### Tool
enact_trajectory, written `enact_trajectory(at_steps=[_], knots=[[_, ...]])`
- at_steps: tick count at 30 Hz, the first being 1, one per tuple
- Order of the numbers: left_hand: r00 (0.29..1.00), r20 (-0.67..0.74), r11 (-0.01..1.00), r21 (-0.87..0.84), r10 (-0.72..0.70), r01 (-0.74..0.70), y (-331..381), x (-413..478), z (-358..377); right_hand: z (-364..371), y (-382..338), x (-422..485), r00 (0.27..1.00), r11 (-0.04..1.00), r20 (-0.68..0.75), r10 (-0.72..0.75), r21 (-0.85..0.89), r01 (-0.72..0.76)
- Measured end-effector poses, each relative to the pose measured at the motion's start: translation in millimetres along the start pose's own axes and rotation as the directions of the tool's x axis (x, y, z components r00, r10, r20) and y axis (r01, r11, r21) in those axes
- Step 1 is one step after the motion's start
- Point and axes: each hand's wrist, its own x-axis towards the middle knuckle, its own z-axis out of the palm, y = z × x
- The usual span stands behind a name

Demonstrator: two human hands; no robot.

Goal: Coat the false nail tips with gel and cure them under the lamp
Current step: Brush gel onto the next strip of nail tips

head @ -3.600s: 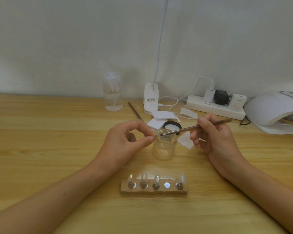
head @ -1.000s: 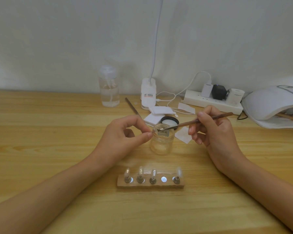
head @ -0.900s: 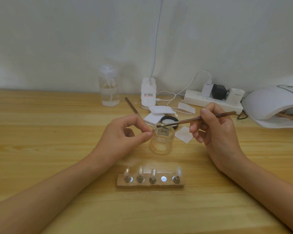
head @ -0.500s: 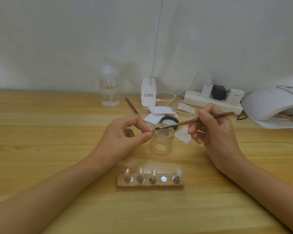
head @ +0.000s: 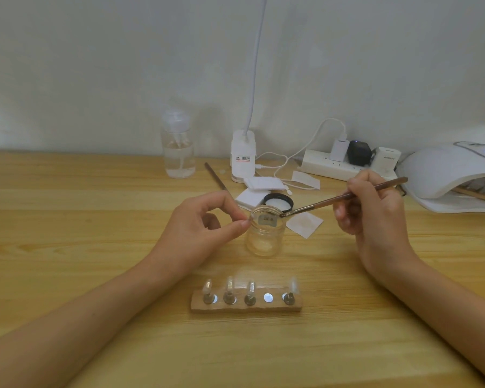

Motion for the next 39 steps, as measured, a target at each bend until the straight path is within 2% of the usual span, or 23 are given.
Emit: enact_trajectory(at_steps=[4, 9, 12, 17, 22, 26, 31, 33, 36, 39], knots=[[1.0, 0.005, 1.0, 0.012, 0.028, -0.028, -1, 0, 0, -4, -4, 5, 0.999, 0.999, -0.005, -0.032, 0.037, 0.032], [0.999, 0.006, 0.999, 0.019, 0.047, -0.047, -2, 1, 0, 4, -1, 2, 0.954, 0.986, 0.257, -0.154, 0.105, 0.131], [0.998, 0.009, 0.998, 0.016, 0.055, -0.055, -2, 1, 0, 6, 3, 1, 0.933, 0.985, 0.334, -0.137, 0.146, 0.093], [0.998, 0.013, 0.999, 0.006, 0.053, -0.053, -2, 2, 1, 9, 7, 1, 0.922, 0.987, 0.386, -0.042, 0.157, -0.021], [0.999, 0.011, 0.999, 0.002, 0.052, -0.052, -3, 2, 1, 8, 7, 1, 0.937, 0.994, 0.349, -0.006, 0.108, -0.034], [0.999, 0.012, 0.999, 0.0, 0.049, -0.049, -3, 2, 0, 8, 8, 1, 0.936, 0.981, 0.351, -0.001, 0.182, -0.068], [0.999, 0.011, 0.999, 0.001, 0.045, -0.045, -3, 2, 0, 7, 11, -1, 0.944, 0.992, 0.33, 0.027, 0.106, -0.065], [0.999, 0.01, 0.999, 0.001, 0.04, -0.04, -3, 1, 0, 7, 11, 0, 0.949, 0.988, 0.315, 0.021, 0.14, -0.068], [0.999, 0.008, 1.0, -0.007, 0.031, -0.031, -2, 1, 0, 7, 9, 0, 0.939, 0.98, 0.345, 0.008, 0.185, -0.076], [1.0, 0.003, 1.0, -0.01, 0.015, -0.015, -3, 1, 1, 7, 11, 0, 0.934, 0.987, 0.356, 0.031, 0.133, -0.084]])
